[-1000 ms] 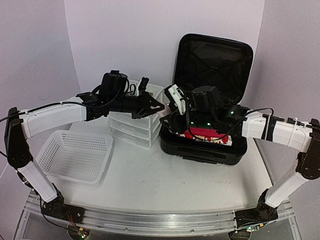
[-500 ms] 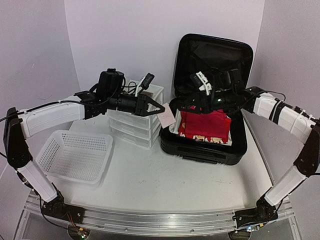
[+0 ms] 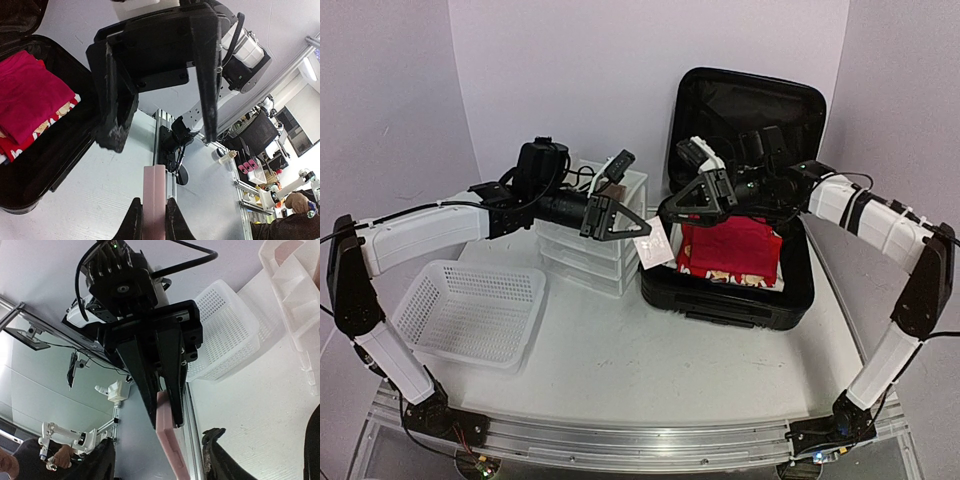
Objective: Open, take out, and arrange the luggage
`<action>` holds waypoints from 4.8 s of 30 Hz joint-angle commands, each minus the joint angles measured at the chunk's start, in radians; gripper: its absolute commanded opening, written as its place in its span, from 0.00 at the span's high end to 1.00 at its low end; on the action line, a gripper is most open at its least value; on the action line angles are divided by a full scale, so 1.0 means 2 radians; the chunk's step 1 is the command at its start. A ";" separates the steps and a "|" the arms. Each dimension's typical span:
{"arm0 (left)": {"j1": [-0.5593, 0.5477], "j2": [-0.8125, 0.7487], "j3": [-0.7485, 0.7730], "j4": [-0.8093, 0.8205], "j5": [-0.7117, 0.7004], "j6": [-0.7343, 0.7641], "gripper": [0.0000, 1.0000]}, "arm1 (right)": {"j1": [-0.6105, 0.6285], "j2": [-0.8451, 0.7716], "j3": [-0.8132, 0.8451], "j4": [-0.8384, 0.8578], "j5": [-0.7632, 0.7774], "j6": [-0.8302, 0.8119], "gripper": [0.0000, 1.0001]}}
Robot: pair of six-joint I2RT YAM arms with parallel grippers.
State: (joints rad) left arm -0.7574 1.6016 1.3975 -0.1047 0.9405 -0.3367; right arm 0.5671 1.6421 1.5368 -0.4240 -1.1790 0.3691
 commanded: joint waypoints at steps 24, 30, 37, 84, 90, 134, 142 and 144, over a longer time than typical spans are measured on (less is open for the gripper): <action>0.002 -0.026 0.006 0.009 0.012 0.015 0.95 | 0.036 0.044 0.035 0.006 -0.054 -0.006 0.86; 0.003 -0.031 0.004 0.006 0.003 0.016 0.94 | 0.036 0.044 0.046 0.006 -0.035 -0.005 1.00; 0.016 -0.054 -0.012 0.001 -0.027 0.018 0.47 | 0.035 0.049 0.057 0.007 0.000 -0.002 1.00; 0.113 -0.318 -0.136 -0.128 -0.387 0.035 0.12 | 0.019 0.300 0.298 0.232 0.417 -0.157 1.00; 0.113 -0.319 -0.138 -0.129 -0.390 0.029 0.12 | 0.018 0.282 0.265 0.246 0.437 -0.158 0.87; 0.178 -0.326 -0.122 -0.218 -0.418 -0.018 0.09 | 0.114 0.194 -0.049 0.412 0.521 -0.086 0.51; 0.178 -0.357 -0.133 -0.227 -0.417 -0.008 0.09 | 0.115 0.285 0.038 0.437 0.545 -0.104 0.52; 0.179 -0.363 -0.138 -0.230 -0.416 -0.005 0.09 | 0.115 0.314 0.071 0.437 0.557 -0.112 0.52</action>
State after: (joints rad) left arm -0.4049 0.9161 1.1343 -0.5606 0.1192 -0.3740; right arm 0.8024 2.1864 1.5517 0.3840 -0.1490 0.1761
